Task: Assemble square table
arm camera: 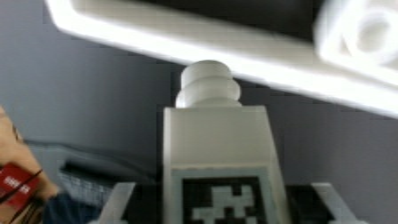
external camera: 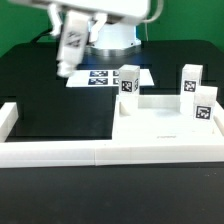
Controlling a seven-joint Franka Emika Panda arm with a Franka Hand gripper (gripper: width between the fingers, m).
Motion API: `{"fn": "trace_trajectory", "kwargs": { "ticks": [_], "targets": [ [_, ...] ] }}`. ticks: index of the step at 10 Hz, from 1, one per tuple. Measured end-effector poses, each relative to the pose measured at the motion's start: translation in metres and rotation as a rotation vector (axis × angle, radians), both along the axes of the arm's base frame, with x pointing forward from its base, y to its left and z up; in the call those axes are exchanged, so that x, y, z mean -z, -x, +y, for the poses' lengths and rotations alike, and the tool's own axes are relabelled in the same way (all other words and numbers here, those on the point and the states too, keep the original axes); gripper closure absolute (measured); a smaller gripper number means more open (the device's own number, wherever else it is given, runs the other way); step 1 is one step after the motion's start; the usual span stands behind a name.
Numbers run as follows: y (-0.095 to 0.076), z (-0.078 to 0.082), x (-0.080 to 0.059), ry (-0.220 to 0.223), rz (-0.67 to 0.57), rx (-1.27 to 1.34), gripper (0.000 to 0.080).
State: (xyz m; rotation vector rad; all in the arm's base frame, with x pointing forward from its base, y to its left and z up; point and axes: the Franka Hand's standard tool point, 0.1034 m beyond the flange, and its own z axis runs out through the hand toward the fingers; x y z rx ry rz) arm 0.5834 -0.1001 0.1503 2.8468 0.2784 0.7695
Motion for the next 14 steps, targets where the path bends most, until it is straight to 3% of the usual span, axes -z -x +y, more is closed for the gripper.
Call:
{"fn": "trace_trajectory", "kwargs": {
  "ticks": [1, 3, 5, 11, 12, 14],
  "targets": [
    [-0.007, 0.014, 0.003, -0.067, -0.008, 0.036, 0.0514],
    [-0.025, 0.07, 0.02, -0.159, -0.011, 0.047, 0.0514],
    [-0.054, 0.126, 0.02, -0.25, -0.018, 0.098, 0.0514],
    [-0.055, 0.123, 0.022, -0.228, -0.008, 0.082, 0.0514],
    [-0.045, 0.105, 0.03, -0.183, -0.022, 0.045, 0.0512],
    [-0.037, 0.085, 0.038, -0.197, 0.001, 0.024, 0.0512]
  ]
}}
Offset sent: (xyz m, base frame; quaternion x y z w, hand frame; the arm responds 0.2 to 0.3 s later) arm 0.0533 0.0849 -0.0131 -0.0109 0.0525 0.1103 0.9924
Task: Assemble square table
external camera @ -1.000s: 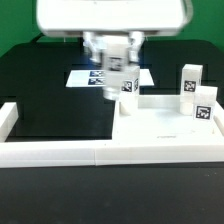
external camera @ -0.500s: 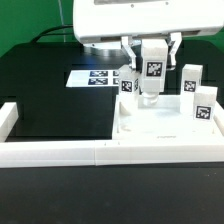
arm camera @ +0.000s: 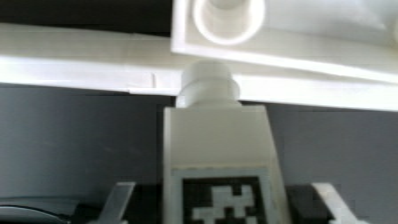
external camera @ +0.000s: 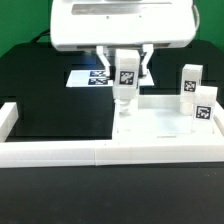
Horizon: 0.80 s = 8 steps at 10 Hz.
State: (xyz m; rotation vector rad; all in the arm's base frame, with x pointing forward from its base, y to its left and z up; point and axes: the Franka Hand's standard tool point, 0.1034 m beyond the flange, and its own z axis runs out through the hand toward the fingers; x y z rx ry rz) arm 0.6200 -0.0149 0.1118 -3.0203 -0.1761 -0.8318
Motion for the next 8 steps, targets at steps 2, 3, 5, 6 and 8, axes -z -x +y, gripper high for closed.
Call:
{"fn": "trace_trajectory", "kwargs": {
  "ticks": [2, 3, 5, 6, 8],
  "targets": [
    [0.002, 0.007, 0.015, -0.03, -0.023, 0.012, 0.0512],
    [0.004, 0.011, 0.024, -0.033, -0.017, 0.01, 0.0512],
    [0.007, 0.021, 0.034, -0.039, -0.014, 0.007, 0.0512],
    [0.007, 0.021, 0.034, -0.037, -0.017, 0.007, 0.0512],
    [0.007, 0.017, 0.034, -0.035, -0.018, 0.013, 0.0512]
  ]
}}
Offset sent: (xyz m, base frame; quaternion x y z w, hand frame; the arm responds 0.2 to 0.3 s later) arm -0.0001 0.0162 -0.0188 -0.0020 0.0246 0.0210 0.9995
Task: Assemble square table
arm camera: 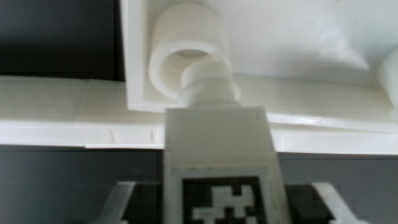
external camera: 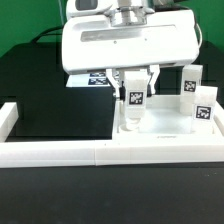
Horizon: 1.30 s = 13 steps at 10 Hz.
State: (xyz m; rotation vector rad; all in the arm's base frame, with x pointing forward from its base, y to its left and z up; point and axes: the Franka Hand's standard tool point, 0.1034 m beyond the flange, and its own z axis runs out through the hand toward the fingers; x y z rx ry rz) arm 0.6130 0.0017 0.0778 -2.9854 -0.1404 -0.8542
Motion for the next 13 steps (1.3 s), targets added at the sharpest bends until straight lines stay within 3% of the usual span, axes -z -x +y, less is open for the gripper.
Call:
{"fn": "trace_trajectory", "kwargs": {
  "ticks": [7, 10, 11, 12, 13],
  "targets": [
    [0.005, -0.006, 0.016, 0.002, 0.002, 0.016, 0.0512],
    [0.003, -0.004, 0.016, -0.001, -0.008, 0.023, 0.0512],
    [0.003, -0.004, 0.016, -0.001, -0.008, 0.023, 0.0426],
    [0.003, -0.004, 0.016, -0.001, -0.008, 0.023, 0.0246],
    [0.003, -0.004, 0.016, -0.001, -0.008, 0.023, 0.0177]
  ]
}}
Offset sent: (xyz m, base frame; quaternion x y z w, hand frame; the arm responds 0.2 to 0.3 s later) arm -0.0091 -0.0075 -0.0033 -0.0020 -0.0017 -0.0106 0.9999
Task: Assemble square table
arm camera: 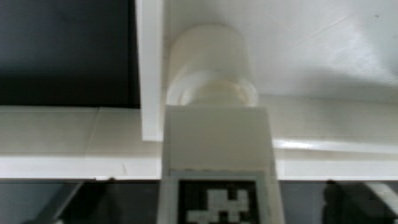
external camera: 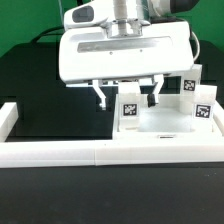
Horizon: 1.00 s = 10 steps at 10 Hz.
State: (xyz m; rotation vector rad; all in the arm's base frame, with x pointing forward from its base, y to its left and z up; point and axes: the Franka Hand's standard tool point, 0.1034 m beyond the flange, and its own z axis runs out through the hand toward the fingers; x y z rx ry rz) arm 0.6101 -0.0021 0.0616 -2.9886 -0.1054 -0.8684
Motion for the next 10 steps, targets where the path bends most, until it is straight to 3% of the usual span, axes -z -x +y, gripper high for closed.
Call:
{"fn": "trace_trajectory", "kwargs": {
  "ticks": [7, 9, 10],
  "targets": [
    [0.0, 0.001, 0.0, -0.006, 0.016, -0.003, 0.015],
    [-0.013, 0.005, -0.026, -0.035, 0.087, -0.023, 0.015],
    [-0.016, 0.003, -0.026, -0.037, 0.092, -0.022, 0.015]
  ]
}}
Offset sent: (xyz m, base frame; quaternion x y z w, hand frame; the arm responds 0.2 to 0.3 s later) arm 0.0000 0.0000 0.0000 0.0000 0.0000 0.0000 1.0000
